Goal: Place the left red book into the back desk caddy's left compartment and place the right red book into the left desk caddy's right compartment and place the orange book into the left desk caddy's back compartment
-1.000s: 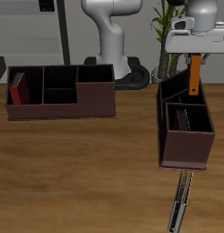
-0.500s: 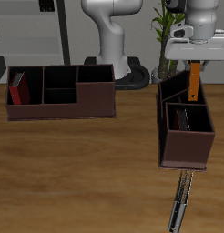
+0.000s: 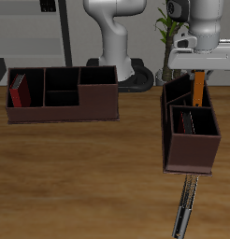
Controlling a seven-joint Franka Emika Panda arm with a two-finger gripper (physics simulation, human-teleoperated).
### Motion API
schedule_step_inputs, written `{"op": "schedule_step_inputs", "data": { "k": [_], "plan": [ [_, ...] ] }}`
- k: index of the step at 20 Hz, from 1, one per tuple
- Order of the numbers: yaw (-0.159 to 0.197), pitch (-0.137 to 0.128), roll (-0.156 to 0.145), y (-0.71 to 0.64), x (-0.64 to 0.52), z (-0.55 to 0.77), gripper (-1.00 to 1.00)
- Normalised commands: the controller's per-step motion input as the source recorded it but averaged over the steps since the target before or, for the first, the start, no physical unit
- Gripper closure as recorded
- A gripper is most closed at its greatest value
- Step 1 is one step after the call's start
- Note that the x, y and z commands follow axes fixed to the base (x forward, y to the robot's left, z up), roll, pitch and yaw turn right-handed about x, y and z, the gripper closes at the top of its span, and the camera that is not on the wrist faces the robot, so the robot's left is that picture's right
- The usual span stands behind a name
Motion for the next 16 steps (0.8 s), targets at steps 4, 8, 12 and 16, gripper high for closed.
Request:
{"op": "schedule_step_inputs", "data": {
  "k": [4,8,12,16],
  "plan": [
    [-0.003,0.033,0.01,0.02,0.03,-0.23,1.0],
    [0.001,0.05,-0.001,0.02,0.06,-0.36,1.0],
    [-0.006,0.072,0.005,0.0,0.11,-0.35,1.0],
    [-0.008,0.107,0.027,0.06,0.05,-0.29,-1.0]
  ]
}}
